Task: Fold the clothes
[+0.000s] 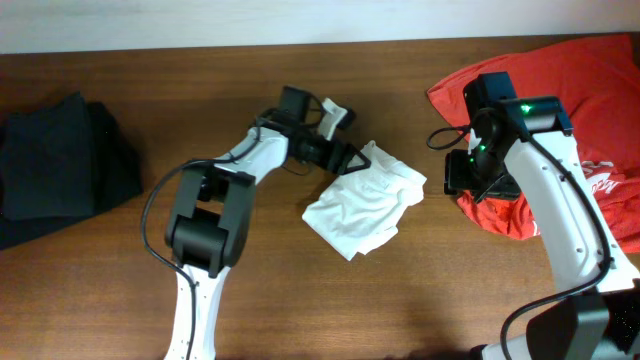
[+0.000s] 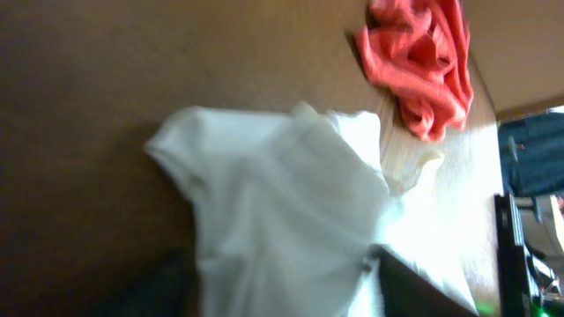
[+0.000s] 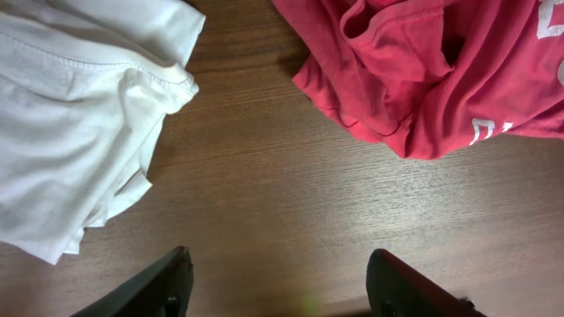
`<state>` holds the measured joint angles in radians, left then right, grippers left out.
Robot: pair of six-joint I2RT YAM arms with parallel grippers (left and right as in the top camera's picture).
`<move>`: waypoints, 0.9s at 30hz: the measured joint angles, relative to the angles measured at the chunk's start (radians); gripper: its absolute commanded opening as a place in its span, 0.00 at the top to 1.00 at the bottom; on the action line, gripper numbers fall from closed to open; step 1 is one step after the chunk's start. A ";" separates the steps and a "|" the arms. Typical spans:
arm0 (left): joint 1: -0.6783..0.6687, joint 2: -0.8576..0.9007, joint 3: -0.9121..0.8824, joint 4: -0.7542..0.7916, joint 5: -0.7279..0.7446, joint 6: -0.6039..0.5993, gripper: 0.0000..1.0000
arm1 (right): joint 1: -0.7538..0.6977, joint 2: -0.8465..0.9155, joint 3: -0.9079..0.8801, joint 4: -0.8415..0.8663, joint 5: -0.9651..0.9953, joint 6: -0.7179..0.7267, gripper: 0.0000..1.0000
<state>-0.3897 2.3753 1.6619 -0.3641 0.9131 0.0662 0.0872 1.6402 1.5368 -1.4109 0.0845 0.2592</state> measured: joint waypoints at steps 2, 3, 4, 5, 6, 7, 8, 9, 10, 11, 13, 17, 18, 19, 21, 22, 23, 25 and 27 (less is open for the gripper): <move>-0.030 0.030 0.000 -0.005 -0.003 -0.009 0.93 | 0.000 0.000 0.000 0.000 0.000 0.000 0.33; -0.031 0.031 0.000 -0.006 -0.004 -0.013 1.00 | 0.000 0.000 0.000 -0.001 0.000 -0.001 0.33; -0.029 0.031 0.005 -0.010 -0.004 -0.014 0.99 | 0.000 0.000 0.000 -0.002 0.000 0.000 0.33; -0.029 0.032 0.014 -0.018 -0.005 -0.017 0.99 | 0.000 0.000 0.000 -0.002 0.000 0.000 0.33; -0.027 0.039 0.051 -0.067 -0.021 -0.017 0.99 | 0.000 0.000 0.000 -0.003 0.000 0.000 0.33; -0.022 0.041 0.104 -0.116 -0.054 -0.018 1.00 | 0.000 0.000 0.000 -0.003 0.000 0.000 0.33; -0.007 0.043 0.183 -0.219 -0.113 -0.019 1.00 | 0.000 0.000 0.000 -0.002 0.000 -0.001 0.33; 0.038 0.041 0.288 -0.301 -0.199 -0.018 1.00 | 0.000 0.000 0.000 -0.002 0.000 0.000 0.34; 0.077 0.031 0.340 -0.357 -0.259 -0.018 0.99 | 0.000 0.000 0.000 -0.001 0.000 0.000 0.33; 0.147 -0.010 0.366 -0.416 -0.354 -0.018 1.00 | 0.000 0.000 0.000 0.001 0.000 0.000 0.34; 0.260 -0.096 0.380 -0.487 -0.512 -0.018 1.00 | 0.000 0.000 0.000 0.002 0.000 0.000 0.34; 0.479 -0.267 0.383 -0.573 -0.753 -0.017 1.00 | 0.000 0.000 0.000 0.002 0.000 0.000 0.33; 0.534 -0.289 0.383 -0.579 -0.784 -0.017 1.00 | 0.000 0.000 0.000 0.002 0.000 0.000 0.33; 0.584 -0.303 0.383 -0.579 -0.809 -0.018 1.00 | 0.000 0.000 0.000 0.002 0.000 0.000 0.33; 0.677 -0.307 0.383 -0.579 -0.840 -0.018 1.00 | 0.000 0.000 0.000 0.002 0.000 0.000 0.33; 0.709 -0.307 0.383 -0.575 -0.843 -0.018 1.00 | 0.000 0.000 0.000 0.001 0.000 0.000 0.33; 0.765 -0.307 0.383 -0.559 -0.851 -0.018 1.00 | 0.000 0.000 0.000 0.001 0.000 0.000 0.33; 0.837 -0.307 0.383 -0.510 -0.851 -0.018 1.00 | 0.000 0.000 0.000 0.001 0.000 -0.001 0.33; 0.904 -0.304 0.383 -0.477 -0.856 -0.018 0.99 | 0.000 0.000 0.000 0.001 0.000 0.000 0.33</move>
<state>0.5140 2.0712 2.0445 -0.8413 0.0570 0.0486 0.0872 1.6402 1.5368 -1.4097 0.0849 0.2592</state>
